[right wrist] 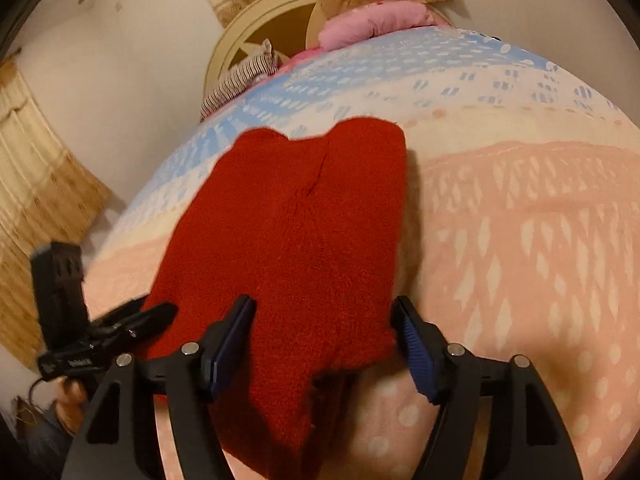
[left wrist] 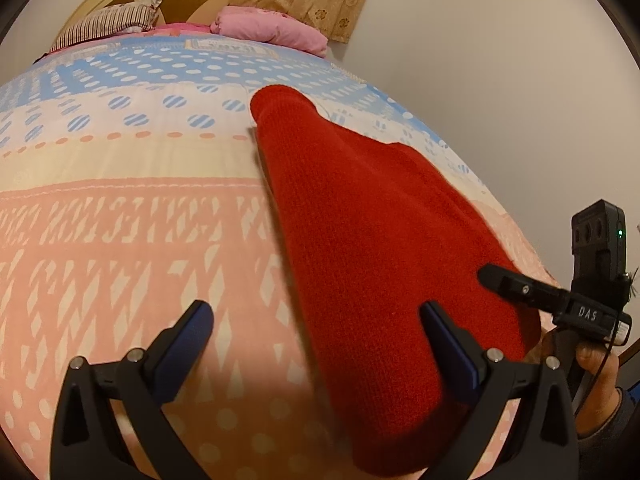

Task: Fold small clothes
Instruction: 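Grasp the end of the red sweater bundle with the right tool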

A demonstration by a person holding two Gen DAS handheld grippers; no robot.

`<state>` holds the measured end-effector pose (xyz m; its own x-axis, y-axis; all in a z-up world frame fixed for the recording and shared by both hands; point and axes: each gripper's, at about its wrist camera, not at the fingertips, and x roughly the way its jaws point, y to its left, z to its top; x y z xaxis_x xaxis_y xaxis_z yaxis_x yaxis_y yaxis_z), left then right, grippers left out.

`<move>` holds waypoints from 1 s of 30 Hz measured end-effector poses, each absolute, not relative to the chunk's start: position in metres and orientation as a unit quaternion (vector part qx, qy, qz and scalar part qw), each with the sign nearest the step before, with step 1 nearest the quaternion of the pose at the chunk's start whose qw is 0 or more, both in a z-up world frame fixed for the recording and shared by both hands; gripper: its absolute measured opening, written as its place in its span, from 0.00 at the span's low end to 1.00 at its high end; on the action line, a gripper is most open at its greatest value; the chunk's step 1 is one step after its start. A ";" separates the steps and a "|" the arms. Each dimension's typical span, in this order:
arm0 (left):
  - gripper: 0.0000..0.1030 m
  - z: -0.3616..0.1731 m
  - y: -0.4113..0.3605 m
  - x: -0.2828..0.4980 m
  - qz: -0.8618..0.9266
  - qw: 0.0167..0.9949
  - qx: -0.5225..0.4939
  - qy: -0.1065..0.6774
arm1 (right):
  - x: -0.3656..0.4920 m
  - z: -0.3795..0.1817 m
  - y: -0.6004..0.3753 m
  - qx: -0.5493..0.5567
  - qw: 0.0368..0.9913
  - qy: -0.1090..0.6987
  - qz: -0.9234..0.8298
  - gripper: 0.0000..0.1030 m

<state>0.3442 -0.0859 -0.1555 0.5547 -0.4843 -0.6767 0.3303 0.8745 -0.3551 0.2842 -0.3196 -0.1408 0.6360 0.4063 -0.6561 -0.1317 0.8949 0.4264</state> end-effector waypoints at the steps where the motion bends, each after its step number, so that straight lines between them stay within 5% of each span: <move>1: 1.00 -0.156 -0.085 0.345 -0.234 0.876 -0.098 0.410 | 0.282 -0.137 -0.319 0.168 0.892 0.391 0.151 0.68; 6: 1.00 -0.156 -0.082 0.346 -0.239 0.874 -0.108 0.408 | 0.287 -0.117 -0.325 0.161 0.907 0.363 0.138 0.68; 13: 1.00 -0.156 -0.083 0.347 -0.237 0.874 -0.106 0.410 | 0.343 -0.130 -0.374 0.304 0.865 0.377 0.127 0.68; 23: 1.00 -0.153 -0.085 0.343 -0.262 0.874 -0.104 0.397 | 0.381 -0.152 -0.367 0.294 0.847 0.414 0.160 0.68; 30: 1.00 -0.155 -0.087 0.347 -0.277 0.865 -0.112 0.404 | 0.401 -0.160 -0.361 0.299 0.837 0.419 0.187 0.50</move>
<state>0.3466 -0.0873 -0.1554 0.5206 -0.5691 -0.6364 0.3880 0.8217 -0.4174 0.4012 -0.3612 -0.1601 0.5792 0.5638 -0.5888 -0.0626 0.7509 0.6574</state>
